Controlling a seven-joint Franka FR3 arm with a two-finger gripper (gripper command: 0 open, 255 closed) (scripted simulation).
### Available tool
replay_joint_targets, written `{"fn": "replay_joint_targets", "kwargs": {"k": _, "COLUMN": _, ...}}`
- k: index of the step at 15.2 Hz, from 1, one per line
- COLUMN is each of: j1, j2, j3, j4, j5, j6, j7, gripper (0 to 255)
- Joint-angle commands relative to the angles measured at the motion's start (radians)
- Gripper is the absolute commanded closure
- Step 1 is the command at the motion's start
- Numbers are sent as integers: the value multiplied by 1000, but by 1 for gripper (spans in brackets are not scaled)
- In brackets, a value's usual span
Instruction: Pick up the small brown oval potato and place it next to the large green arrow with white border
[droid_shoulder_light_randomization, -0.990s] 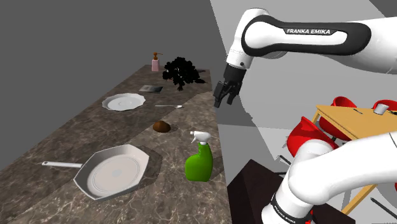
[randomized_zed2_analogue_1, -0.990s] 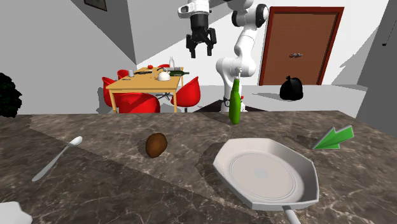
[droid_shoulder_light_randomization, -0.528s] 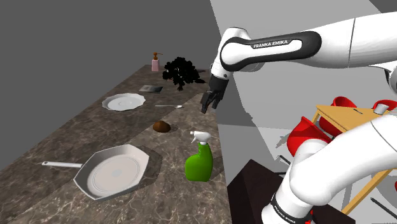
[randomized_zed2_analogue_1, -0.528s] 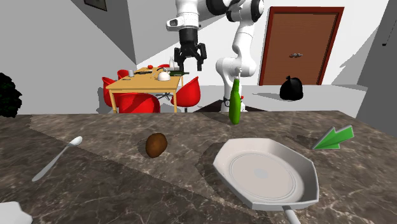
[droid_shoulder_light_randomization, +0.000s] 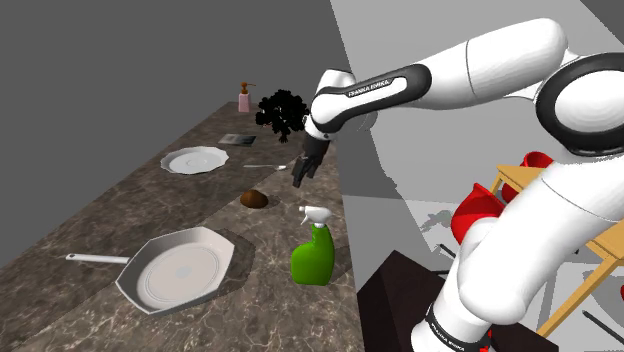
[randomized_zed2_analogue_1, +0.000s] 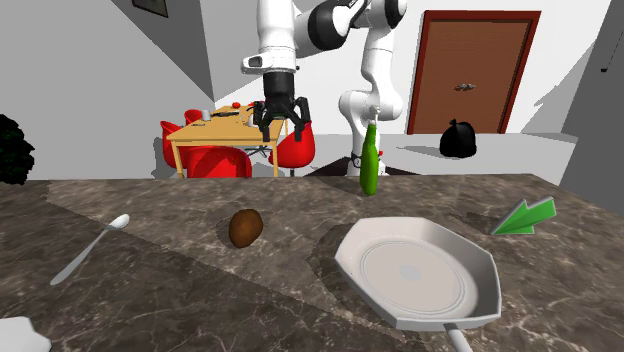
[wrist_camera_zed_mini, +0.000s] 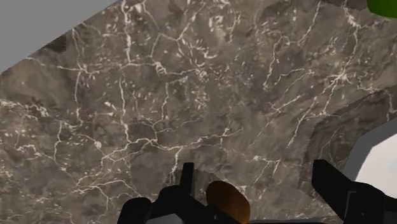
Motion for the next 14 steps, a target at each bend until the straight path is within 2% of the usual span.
{"fn": "replay_joint_targets", "kwargs": {"k": 1, "j1": 13, "j2": 78, "j3": -6, "j4": 37, "j5": 22, "j6": 48, "j7": -54, "gripper": 0}}
{"fn": "replay_joint_targets", "kwargs": {"k": 7, "j1": 38, "j2": 304, "j3": 0, "j4": 179, "j5": 95, "j6": 148, "j7": -203, "gripper": 0}}
{"fn": "replay_joint_targets", "kwargs": {"k": 14, "j1": 36, "j2": 541, "j3": 38, "j4": 380, "j5": 151, "j6": 205, "j7": -334, "gripper": 0}}
